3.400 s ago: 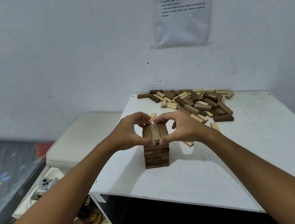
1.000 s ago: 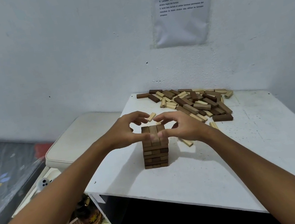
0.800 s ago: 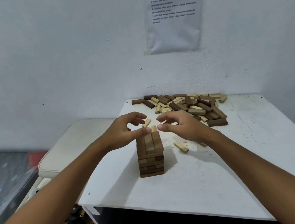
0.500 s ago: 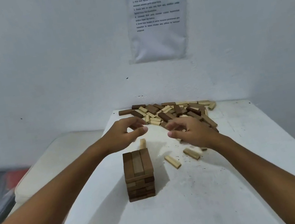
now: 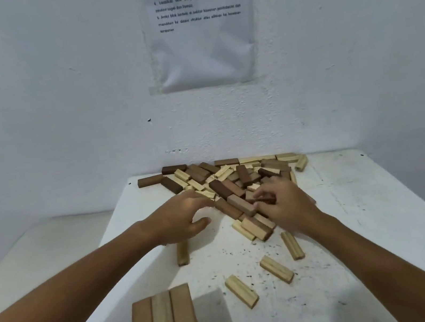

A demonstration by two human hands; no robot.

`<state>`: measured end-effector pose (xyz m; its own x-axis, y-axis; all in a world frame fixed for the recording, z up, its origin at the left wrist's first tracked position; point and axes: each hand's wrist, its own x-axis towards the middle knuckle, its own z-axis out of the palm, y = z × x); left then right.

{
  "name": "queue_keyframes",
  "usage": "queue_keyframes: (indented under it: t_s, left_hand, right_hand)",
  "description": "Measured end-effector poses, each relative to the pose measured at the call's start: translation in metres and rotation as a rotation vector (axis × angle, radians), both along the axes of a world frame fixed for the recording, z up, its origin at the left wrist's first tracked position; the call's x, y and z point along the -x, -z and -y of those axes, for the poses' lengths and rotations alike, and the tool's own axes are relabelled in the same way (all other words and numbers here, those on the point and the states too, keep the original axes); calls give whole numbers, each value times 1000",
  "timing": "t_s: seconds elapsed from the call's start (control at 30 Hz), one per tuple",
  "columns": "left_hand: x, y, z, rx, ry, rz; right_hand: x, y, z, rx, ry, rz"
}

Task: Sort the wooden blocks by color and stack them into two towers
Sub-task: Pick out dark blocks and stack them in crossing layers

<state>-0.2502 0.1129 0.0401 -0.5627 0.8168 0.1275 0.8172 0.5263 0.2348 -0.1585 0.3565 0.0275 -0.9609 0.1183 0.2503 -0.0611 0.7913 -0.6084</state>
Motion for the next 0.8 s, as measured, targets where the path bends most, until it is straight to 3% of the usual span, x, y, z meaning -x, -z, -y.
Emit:
queue_keyframes:
  t_s: [0.1,0.2,0.53,0.57,0.7,0.8]
  left_hand:
    - [12,12,-13,38,96,-153]
    - [19,22,-19,30,121,-244]
    - [27,26,-28,-72,182,-212]
    - [26,25,-28,-60,182,-215]
    - [23,29,-25,1,110,-228]
    - [23,32,-22,47,44,-187]
  right_hand:
    - [12,2,16,-325,4,51]
    - [23,4,27,-505,17,93]
    - [34,6,35,-554,-20,22]
    - [32,7,35,-511,-52,-16]
    - [27,1,25,9,-65,-128]
    - [32,-5,10,31,-17,-119]
